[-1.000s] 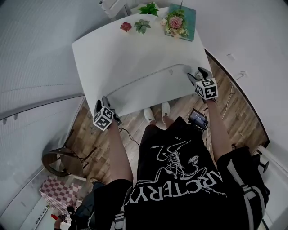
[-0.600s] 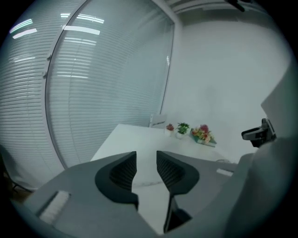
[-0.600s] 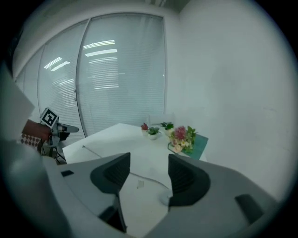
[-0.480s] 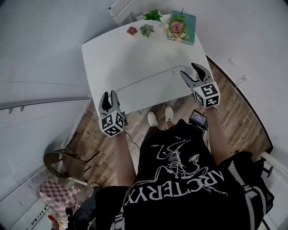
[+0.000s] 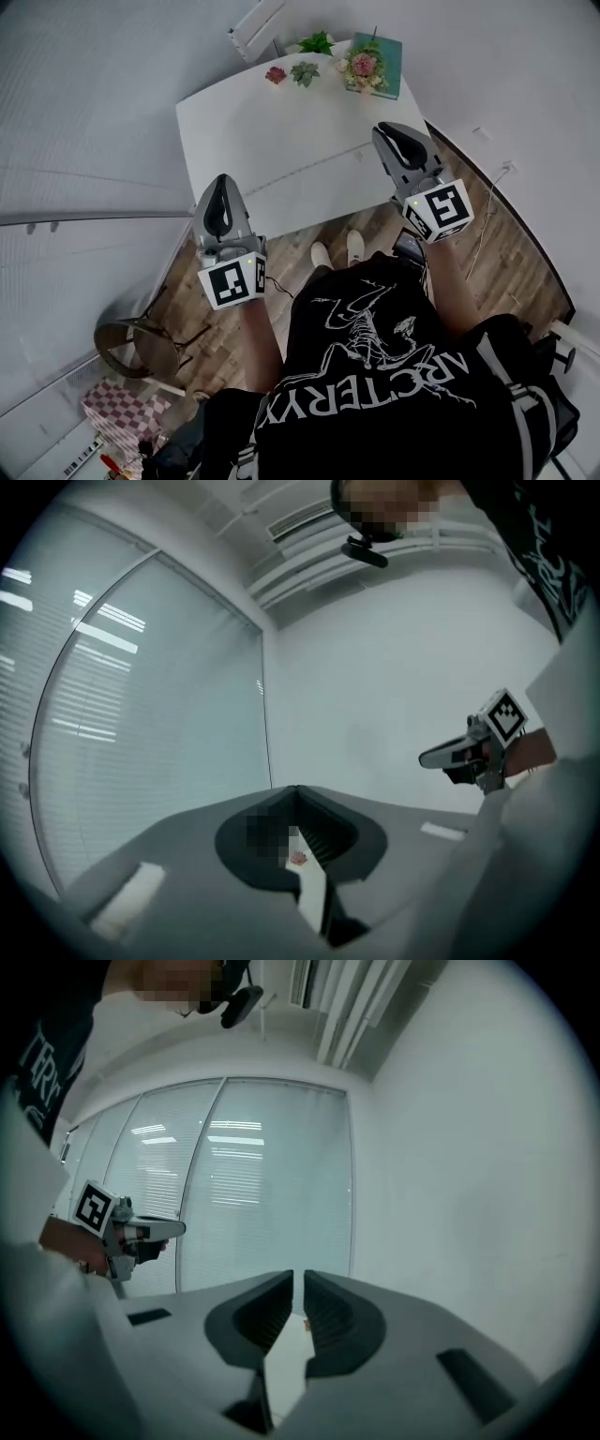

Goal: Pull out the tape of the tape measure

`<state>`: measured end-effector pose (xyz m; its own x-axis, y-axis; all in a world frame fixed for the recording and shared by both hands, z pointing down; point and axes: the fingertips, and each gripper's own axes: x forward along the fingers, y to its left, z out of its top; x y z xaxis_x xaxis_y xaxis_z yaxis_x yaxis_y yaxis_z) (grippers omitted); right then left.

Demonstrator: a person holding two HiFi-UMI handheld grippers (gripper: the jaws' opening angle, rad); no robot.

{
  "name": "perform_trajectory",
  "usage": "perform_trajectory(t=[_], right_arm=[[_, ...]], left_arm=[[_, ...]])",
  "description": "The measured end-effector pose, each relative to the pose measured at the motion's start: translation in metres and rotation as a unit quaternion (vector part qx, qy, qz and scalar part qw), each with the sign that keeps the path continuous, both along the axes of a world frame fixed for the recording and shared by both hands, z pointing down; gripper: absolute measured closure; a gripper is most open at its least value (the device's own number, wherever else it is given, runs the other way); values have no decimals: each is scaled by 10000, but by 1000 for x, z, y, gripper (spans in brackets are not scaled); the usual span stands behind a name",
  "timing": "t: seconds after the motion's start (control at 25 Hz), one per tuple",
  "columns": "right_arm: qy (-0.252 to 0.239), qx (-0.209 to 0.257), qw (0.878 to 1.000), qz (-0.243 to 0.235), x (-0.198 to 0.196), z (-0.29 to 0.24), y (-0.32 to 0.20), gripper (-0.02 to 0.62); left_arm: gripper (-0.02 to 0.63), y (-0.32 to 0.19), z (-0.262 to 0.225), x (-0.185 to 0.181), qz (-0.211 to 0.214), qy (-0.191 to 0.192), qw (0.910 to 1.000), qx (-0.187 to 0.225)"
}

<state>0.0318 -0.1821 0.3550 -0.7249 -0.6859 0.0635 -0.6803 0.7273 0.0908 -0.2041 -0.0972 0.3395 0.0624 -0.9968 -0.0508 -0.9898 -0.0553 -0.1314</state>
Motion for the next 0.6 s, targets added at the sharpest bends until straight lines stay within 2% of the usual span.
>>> perform_trajectory(t=[0.08, 0.16, 0.6], right_arm=[[-57, 137, 9999, -12, 0, -13, 3, 549], [-82, 166, 9998, -7, 2, -18, 4, 551], [92, 279, 9994, -176, -4, -32, 12, 554]], left_arm=[[594, 1, -8, 5, 32, -254, 9997, 32], [594, 5, -13, 6, 19, -301, 9995, 48], [594, 21, -27, -10, -290, -131, 9993, 203]])
